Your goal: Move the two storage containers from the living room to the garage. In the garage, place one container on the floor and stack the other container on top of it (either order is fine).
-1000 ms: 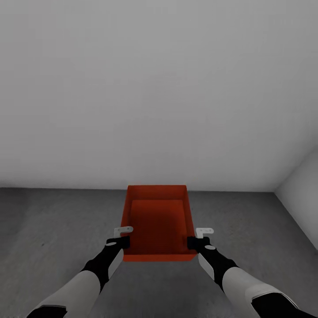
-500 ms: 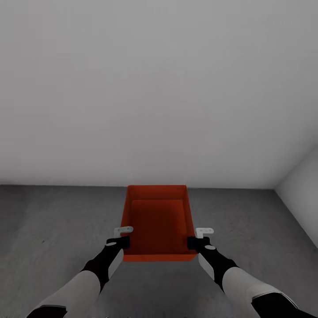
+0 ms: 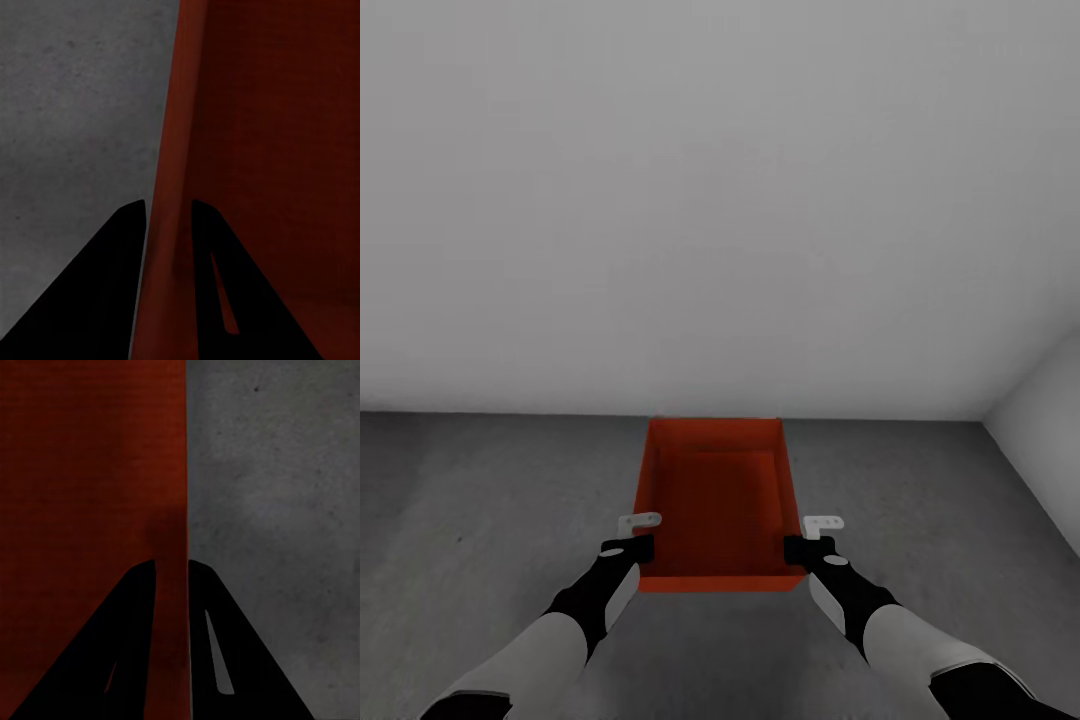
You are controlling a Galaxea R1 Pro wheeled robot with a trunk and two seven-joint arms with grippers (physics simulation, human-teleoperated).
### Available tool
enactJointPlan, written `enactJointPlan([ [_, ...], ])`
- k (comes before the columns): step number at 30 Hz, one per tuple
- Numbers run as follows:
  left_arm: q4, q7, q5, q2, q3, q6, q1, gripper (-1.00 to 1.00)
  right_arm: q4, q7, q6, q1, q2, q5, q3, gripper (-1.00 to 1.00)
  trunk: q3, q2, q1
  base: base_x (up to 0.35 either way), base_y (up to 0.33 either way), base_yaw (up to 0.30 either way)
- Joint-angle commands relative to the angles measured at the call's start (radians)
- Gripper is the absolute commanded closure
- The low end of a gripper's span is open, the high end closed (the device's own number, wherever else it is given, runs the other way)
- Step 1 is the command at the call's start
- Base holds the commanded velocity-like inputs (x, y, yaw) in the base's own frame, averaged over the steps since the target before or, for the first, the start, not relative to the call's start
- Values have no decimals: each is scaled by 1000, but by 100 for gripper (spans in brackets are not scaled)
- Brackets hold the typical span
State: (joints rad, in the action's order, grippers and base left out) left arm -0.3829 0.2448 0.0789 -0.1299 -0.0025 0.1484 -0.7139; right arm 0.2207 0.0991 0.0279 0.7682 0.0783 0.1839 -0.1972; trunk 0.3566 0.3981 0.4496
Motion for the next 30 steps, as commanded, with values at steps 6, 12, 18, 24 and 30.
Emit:
enactJointPlan([
  [6,-6,40,-18,35,18,-9,-1,100,-3,8,4,0,-6,11,15,100,11,2,0,0,0,0],
  [12,-7,40,-18,35,18,-9,-1,100,-3,8,4,0,-6,11,15,100,21,2,0,0,0,0],
  [18,-7,40,-18,35,18,-9,-1,100,-3,8,4,0,-6,11,15,100,31,2,0,0,0,0],
  [24,-7,41,-18,35,18,-9,-1,100,-3,8,4,0,-6,11,15,100,40,2,0,0,0,0],
  [30,-7,40,-18,35,18,-9,-1,100,-3,8,4,0,-6,11,15,100,50,2,0,0,0,0],
])
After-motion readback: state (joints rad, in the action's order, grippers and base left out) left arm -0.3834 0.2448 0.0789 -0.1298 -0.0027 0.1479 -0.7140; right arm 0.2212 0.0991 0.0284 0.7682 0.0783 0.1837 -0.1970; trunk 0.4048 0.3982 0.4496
